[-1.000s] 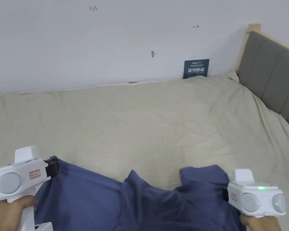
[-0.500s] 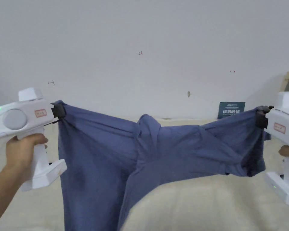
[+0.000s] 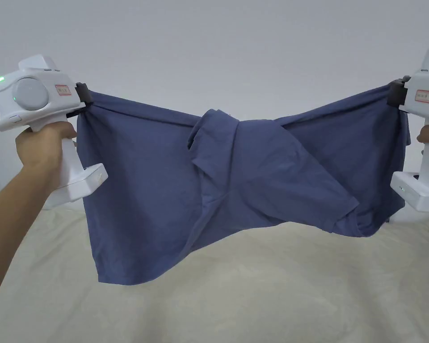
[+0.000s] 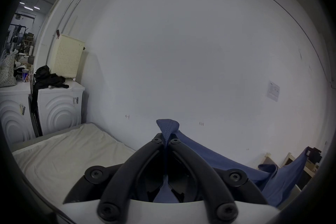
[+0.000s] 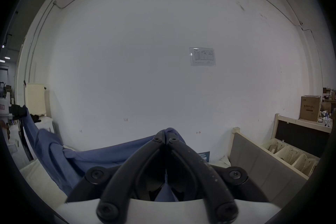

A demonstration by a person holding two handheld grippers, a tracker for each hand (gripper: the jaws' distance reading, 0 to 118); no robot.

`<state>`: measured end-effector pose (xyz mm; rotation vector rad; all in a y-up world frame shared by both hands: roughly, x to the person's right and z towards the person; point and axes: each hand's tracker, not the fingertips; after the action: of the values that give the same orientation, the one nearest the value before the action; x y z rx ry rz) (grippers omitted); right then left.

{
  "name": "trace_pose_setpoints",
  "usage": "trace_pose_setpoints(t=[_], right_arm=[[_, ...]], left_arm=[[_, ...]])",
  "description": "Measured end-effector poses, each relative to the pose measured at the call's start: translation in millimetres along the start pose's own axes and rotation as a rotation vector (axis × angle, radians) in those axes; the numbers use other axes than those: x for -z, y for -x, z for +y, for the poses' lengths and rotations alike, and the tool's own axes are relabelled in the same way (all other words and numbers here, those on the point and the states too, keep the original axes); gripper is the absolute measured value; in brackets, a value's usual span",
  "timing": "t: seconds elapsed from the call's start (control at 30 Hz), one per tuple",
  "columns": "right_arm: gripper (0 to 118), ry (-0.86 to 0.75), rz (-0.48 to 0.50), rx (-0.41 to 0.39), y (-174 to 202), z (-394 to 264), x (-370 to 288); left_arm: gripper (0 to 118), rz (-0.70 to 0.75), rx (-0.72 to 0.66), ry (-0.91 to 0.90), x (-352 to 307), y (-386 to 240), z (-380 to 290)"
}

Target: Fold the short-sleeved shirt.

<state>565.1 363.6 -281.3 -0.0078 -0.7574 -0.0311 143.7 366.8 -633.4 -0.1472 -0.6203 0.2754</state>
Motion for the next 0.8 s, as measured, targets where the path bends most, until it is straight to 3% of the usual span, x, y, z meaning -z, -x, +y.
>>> trace_pose_setpoints(t=[0.17, 0.4, 0.8], right_arm=[[2, -0.023, -0.016, -0.007, 8, -8, 29], [2, 0.028, -0.018, 0.115, -10, -64, 58], [2, 0.257, 0.019, 0.252, -4, -222, -12]], left_arm=[[2, 0.003, 0.019, -0.016, 29, 1, -10], [2, -0.009, 0.034, 0.021, 46, 13, -71], [2, 0.038, 0.009, 0.265, 24, 71, -226]])
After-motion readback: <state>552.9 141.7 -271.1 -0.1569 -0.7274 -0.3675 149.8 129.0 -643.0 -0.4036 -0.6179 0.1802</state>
